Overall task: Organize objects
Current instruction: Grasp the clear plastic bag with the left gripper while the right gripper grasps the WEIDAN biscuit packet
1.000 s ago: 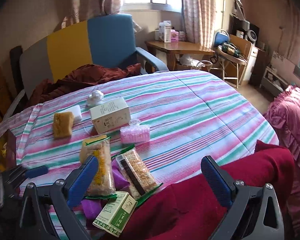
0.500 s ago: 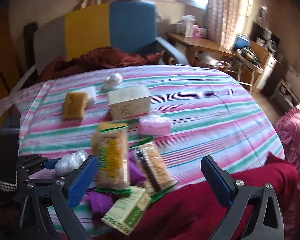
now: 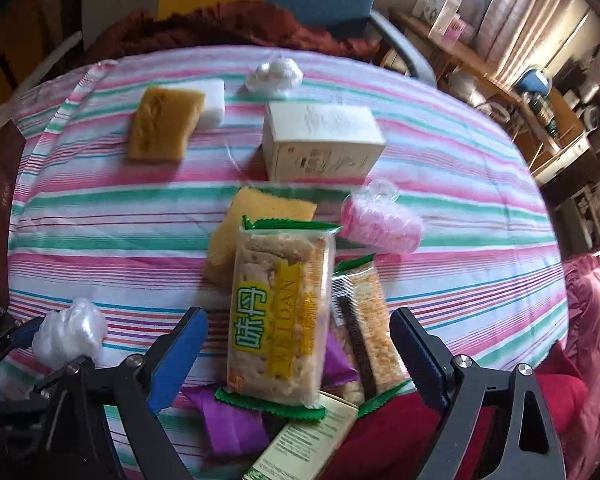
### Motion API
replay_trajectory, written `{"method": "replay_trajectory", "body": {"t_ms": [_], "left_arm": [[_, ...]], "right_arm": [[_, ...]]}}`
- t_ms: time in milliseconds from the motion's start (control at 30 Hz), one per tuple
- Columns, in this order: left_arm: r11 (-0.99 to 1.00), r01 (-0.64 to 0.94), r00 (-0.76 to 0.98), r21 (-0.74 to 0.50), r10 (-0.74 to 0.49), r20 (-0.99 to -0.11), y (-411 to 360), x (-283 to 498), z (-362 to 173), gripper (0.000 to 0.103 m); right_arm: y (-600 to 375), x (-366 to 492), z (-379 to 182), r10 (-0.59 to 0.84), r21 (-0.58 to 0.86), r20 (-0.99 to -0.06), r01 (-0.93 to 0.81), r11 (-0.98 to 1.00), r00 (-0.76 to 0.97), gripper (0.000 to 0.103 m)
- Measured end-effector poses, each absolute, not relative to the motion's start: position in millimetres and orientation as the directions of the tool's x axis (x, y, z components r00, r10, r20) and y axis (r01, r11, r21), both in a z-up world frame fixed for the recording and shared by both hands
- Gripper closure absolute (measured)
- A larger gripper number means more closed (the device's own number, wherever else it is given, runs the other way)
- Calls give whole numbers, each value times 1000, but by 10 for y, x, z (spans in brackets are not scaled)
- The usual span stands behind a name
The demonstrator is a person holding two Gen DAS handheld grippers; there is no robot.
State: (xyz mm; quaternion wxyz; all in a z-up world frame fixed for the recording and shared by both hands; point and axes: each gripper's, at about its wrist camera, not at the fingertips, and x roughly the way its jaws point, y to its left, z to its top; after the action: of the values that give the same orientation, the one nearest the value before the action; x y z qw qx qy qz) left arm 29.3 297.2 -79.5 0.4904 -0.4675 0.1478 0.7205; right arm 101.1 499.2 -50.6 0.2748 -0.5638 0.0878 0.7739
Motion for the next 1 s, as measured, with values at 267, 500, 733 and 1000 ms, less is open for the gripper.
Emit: {"method": "replay_trajectory", "body": {"t_ms": [267,500,733,1000], "left_arm": [[-483,-840,-104,-246,589,-802,2778,321,-672,60],[-491,-827,-124,-274,635,-763,2569,304,-467,60],[-558,-775,-189,-297,653,-734,2195,185,-255,60],[-707,-644,-347,-290,609,-714,1421,-190,-49,60]], "right_arm": [[5004,844,-700,301,-182,-942,-524,-832,-152,56],[4935,1105,-384,325,-112,-902,-574,-811,-283,56],[4755,1189,59,314,-5,-835,-564,-826,-452,56],[3974,699,222,127,135,-785,-367,-920,-606,56]]}}
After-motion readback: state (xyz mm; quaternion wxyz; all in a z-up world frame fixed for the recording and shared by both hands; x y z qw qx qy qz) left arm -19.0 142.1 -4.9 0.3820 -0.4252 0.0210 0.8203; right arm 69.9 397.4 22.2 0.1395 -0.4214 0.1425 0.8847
